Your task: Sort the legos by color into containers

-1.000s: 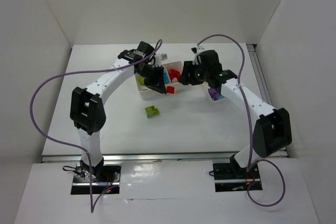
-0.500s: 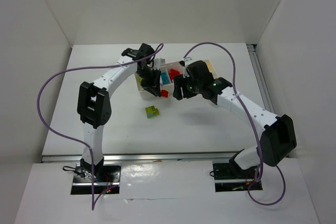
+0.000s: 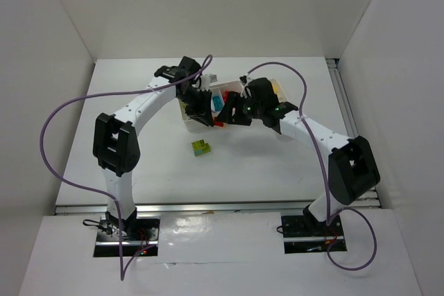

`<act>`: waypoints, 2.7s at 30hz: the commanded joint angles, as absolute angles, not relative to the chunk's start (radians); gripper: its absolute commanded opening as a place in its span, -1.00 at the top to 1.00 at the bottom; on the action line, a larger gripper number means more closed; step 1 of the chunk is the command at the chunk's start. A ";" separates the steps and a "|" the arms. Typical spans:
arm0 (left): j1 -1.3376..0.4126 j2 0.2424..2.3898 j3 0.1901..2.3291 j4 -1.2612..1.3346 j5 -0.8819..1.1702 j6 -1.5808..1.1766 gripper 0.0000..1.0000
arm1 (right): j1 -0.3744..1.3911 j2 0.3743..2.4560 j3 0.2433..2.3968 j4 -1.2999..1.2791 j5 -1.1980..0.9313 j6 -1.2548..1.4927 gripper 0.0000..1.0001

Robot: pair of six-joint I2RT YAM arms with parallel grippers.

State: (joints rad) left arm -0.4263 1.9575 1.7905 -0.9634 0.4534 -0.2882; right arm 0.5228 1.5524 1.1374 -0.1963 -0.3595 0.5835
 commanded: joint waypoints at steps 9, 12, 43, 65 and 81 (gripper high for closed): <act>-0.426 1.908 1.795 -0.946 0.521 -0.287 1.00 | 0.518 1.595 1.114 -0.074 -0.377 0.644 -0.21; -0.426 1.908 1.795 -0.946 0.522 -0.287 1.00 | 0.509 1.608 1.104 -0.046 -0.377 0.653 -0.15; -0.396 1.939 1.804 -0.956 0.408 -0.308 1.00 | 0.384 1.540 1.155 -0.061 -0.471 0.660 0.68; -0.387 1.904 1.884 -0.956 0.465 -0.318 1.00 | 0.402 1.974 1.666 -0.365 0.009 0.537 -0.03; -0.377 1.924 1.987 -0.905 0.621 -0.365 1.00 | 0.276 1.659 1.468 -0.285 -0.193 0.508 -0.08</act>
